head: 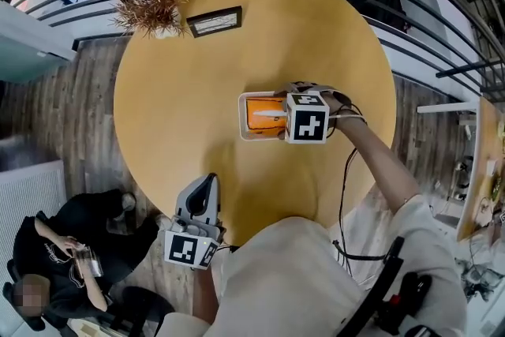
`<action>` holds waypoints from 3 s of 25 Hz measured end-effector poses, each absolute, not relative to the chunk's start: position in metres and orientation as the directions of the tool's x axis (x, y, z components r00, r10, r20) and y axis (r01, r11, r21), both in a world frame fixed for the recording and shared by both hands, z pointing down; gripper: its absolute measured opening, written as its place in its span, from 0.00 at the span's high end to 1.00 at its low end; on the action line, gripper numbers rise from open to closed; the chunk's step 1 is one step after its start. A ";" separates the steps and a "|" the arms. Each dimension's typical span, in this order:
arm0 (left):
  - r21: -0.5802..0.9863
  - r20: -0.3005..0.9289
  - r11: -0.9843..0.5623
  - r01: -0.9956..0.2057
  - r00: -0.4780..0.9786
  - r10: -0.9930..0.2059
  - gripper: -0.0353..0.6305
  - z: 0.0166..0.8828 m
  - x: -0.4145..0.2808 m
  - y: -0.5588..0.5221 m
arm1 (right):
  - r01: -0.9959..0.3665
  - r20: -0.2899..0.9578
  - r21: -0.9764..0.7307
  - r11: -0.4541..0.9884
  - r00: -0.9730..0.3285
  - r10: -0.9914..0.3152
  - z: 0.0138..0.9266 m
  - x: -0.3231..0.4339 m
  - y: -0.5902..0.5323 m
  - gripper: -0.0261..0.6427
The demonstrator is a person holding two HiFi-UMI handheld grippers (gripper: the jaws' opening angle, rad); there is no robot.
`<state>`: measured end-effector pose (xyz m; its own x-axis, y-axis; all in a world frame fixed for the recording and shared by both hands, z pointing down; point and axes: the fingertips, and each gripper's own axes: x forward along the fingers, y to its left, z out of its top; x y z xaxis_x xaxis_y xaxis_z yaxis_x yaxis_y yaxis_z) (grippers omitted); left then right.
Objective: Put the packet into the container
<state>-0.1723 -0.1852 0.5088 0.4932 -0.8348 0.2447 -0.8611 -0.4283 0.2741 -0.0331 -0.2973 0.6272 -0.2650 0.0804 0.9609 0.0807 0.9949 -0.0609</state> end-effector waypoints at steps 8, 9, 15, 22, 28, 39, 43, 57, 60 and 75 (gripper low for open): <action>0.281 0.237 -0.431 -0.858 0.497 -0.835 0.94 0.508 -0.174 -0.183 | 0.090 0.966 0.001 0.996 -0.257 0.022 0.633 -0.032 -0.299 0.35; 0.281 0.238 -0.430 -0.858 0.496 -0.835 0.94 0.508 -0.175 -0.183 | 0.091 0.966 0.006 0.996 -0.257 0.017 0.633 -0.032 -0.299 0.35; 0.278 0.227 -0.427 -0.861 0.490 -0.841 0.94 0.505 -0.180 -0.183 | 0.116 0.961 0.027 0.993 -0.276 0.006 0.631 -0.036 -0.292 0.48; 0.275 0.218 -0.436 -0.857 0.498 -0.839 0.94 0.503 -0.175 -0.183 | 0.055 0.931 0.101 0.993 -0.356 -0.075 0.618 -0.040 -0.299 0.81; 0.265 0.218 -0.441 -0.858 0.498 -0.839 0.94 0.501 -0.174 -0.181 | -0.011 0.879 0.170 0.985 -0.450 -0.157 0.607 -0.050 -0.305 0.96; 0.238 0.203 -0.461 -0.855 0.508 -0.837 0.94 0.492 -0.168 -0.180 | -0.354 0.673 0.053 0.934 -0.678 -0.295 0.571 -0.036 -0.315 0.95; 0.225 0.204 -0.480 -0.848 0.522 -0.828 0.94 0.488 -0.159 -0.181 | -0.500 0.565 -0.045 0.865 -0.727 -0.390 0.556 -0.019 -0.325 0.95; 0.182 0.200 -0.487 -0.854 0.517 -0.832 0.94 0.474 -0.152 -0.179 | -0.601 0.257 -0.413 0.685 -0.798 -0.545 0.519 -0.002 -0.335 0.95; 0.167 0.188 -0.493 -0.854 0.519 -0.834 0.94 0.466 -0.149 -0.179 | -0.599 0.238 -0.399 0.694 -0.799 -0.552 0.505 0.002 -0.330 0.95; 0.085 0.094 -0.561 -0.824 0.567 -0.818 0.94 0.426 -0.109 -0.155 | -0.697 0.135 -0.328 0.638 -0.703 -0.699 0.451 0.054 -0.279 0.95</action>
